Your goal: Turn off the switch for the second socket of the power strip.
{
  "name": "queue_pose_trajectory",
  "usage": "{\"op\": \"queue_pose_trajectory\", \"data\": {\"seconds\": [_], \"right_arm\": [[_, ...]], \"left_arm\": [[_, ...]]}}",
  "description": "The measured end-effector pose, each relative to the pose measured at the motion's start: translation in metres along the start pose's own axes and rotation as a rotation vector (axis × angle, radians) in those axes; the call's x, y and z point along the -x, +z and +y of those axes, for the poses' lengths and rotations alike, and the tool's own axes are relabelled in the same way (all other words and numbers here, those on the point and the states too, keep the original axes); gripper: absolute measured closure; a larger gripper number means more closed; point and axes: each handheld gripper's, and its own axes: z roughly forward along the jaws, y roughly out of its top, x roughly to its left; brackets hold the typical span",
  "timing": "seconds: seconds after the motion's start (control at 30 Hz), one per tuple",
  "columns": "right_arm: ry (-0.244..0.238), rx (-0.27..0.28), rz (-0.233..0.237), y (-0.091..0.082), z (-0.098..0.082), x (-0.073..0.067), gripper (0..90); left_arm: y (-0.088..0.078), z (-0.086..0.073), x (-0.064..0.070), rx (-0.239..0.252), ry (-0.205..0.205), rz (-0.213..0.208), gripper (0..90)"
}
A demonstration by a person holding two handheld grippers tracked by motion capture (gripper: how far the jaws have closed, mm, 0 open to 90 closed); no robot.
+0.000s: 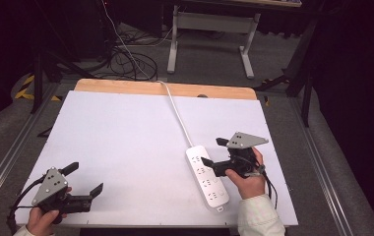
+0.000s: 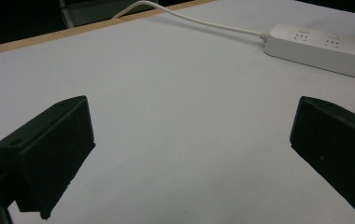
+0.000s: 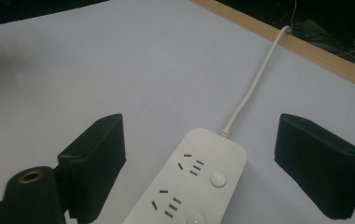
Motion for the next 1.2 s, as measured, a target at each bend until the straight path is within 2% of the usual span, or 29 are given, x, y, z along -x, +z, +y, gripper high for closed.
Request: {"op": "queue_pose_trajectory", "data": {"seconds": [0.13,0.2,0.3,0.33,0.37,0.4,0.43,0.5,0.57,0.63,0.7,0.8,1.03,1.2], "right_arm": [[-0.004,-0.007,-0.001,0.005,0.002,0.000,16.8],[0.000,-0.008,-0.003,0.006,0.002,0.000,20.3],[0.001,0.006,-0.048,0.007,0.001,-0.002,27.9],[0.001,0.012,-0.076,0.006,0.001,-0.004,33.5],[0.005,0.018,-0.082,0.006,0.000,-0.004,47.7],[0.004,0.013,-0.058,0.006,0.000,-0.004,52.8],[0.007,0.007,-0.062,0.006,0.000,-0.004,54.4],[0.003,-0.011,-0.069,0.007,-0.001,-0.004,64.5],[0.002,-0.030,-0.065,0.008,-0.001,-0.005,68.5],[-0.011,-0.042,-0.078,0.009,-0.002,-0.006,82.1],[-0.026,-0.067,-0.079,0.010,-0.001,-0.007,90.0],[-0.012,-0.109,-0.034,0.012,-0.002,-0.005,90.0],[-0.013,-0.131,-0.019,0.014,-0.002,-0.005,90.0],[-0.004,-0.205,-0.023,0.019,-0.004,-0.004,90.0]], "left_arm": [[0.000,0.000,0.000,0.001,-0.003,-0.001,0.3],[0.000,0.000,0.000,0.000,-0.004,-0.003,0.4],[0.000,0.000,0.000,0.001,-0.004,-0.003,0.4],[0.000,0.000,0.000,0.001,-0.004,-0.002,0.4],[0.000,0.000,0.000,0.002,-0.008,-0.004,0.3],[0.000,0.000,0.000,0.002,-0.008,-0.004,0.3],[0.000,0.000,0.000,0.001,-0.004,-0.002,0.4],[0.000,0.000,0.000,0.001,-0.004,-0.002,0.4],[0.000,0.000,0.000,0.001,-0.002,-0.001,0.4],[0.000,0.000,0.000,0.002,-0.005,-0.002,0.4],[0.000,0.000,0.000,0.002,-0.005,-0.002,0.4],[0.000,0.000,0.000,0.000,0.001,0.000,0.3],[0.000,0.000,0.000,0.000,0.001,0.000,0.4],[0.000,0.000,0.000,0.000,0.004,0.002,0.4]]}}
